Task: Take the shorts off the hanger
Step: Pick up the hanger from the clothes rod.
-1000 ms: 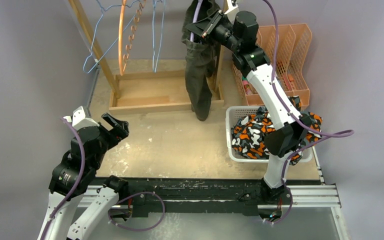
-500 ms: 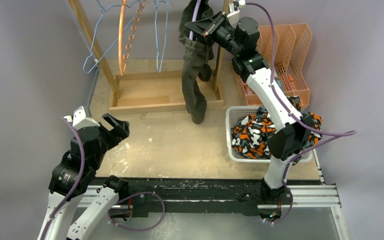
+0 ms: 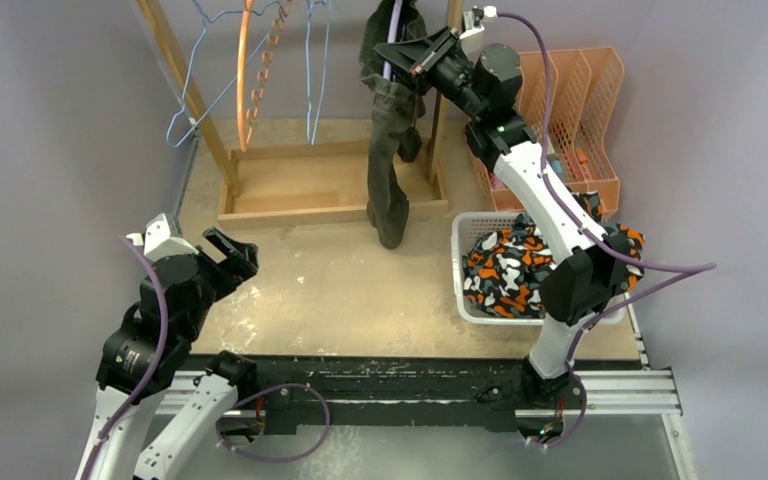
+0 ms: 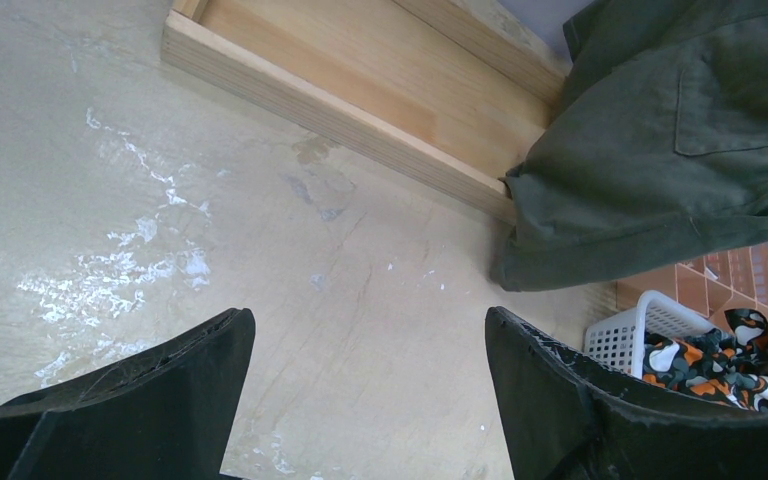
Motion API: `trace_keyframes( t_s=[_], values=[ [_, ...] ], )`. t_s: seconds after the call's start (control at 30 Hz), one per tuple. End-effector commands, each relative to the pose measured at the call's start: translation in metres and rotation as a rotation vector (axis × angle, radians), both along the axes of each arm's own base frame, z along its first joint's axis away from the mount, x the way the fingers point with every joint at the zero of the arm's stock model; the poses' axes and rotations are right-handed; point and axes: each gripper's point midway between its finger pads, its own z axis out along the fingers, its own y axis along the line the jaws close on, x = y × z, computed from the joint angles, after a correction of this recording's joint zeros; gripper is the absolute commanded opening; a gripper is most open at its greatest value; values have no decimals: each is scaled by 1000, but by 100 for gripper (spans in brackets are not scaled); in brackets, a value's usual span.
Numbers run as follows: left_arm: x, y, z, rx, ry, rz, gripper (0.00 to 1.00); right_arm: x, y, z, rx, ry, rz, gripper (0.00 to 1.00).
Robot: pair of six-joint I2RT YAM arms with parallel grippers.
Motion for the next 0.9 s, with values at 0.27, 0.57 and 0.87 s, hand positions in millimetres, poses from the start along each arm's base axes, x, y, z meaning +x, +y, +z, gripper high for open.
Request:
trace_keyframes(
  t_s=[0.27,0.57,0.87],
  values=[
    [2,1,16,-23,-56,11,85,-69,-17,113,110,-364,74,0],
    [5,-2,15,-26,-47,1,85,-86,-19,115,120,-376,109,0],
    [6,-3,14,-32,-47,0,85,-102,-30,100,107,-327,80,0]
  ],
)
